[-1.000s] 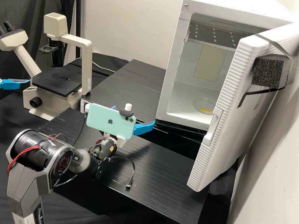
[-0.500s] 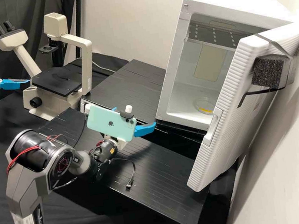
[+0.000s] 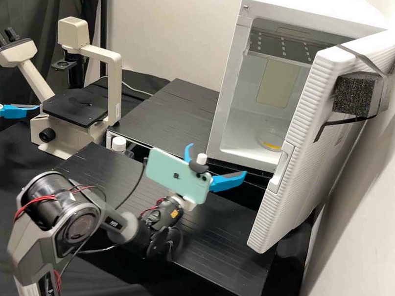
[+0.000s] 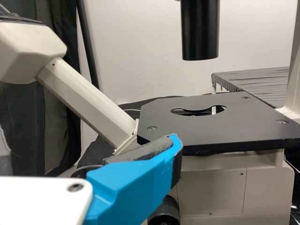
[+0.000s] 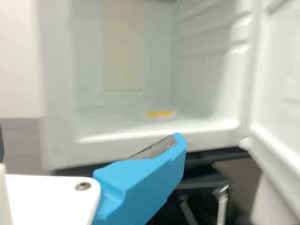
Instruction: Take out the petri dish and place it under the microscope.
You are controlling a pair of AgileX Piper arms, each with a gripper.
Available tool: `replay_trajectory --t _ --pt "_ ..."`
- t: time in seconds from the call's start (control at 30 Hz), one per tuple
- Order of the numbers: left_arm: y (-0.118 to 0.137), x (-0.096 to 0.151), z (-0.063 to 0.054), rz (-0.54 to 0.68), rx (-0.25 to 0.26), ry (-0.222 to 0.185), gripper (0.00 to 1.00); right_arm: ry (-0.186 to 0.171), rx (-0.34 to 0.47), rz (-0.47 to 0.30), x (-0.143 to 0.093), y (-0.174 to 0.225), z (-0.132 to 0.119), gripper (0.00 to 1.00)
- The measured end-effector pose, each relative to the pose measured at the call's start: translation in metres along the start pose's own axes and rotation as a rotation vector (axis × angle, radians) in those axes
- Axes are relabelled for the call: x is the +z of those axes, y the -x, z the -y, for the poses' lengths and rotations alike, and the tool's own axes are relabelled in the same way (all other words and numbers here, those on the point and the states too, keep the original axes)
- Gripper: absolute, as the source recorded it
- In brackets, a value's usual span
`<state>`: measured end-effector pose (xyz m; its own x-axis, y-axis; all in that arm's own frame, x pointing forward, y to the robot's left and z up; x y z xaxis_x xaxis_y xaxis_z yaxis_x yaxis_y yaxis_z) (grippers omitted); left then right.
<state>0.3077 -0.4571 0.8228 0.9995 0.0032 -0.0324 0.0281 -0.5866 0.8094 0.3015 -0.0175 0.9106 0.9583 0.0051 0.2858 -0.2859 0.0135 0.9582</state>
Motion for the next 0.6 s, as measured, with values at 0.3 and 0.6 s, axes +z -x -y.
replay_trajectory --t 0.3,0.6 --pt "0.000 0.000 0.000 0.000 0.000 0.000 1.00 0.001 0.023 0.055 0.025 -0.060 -0.022 1.00" --pt "0.000 0.000 0.000 0.000 0.000 0.000 1.00 0.018 -0.021 0.057 0.036 -0.126 -0.030 1.00"
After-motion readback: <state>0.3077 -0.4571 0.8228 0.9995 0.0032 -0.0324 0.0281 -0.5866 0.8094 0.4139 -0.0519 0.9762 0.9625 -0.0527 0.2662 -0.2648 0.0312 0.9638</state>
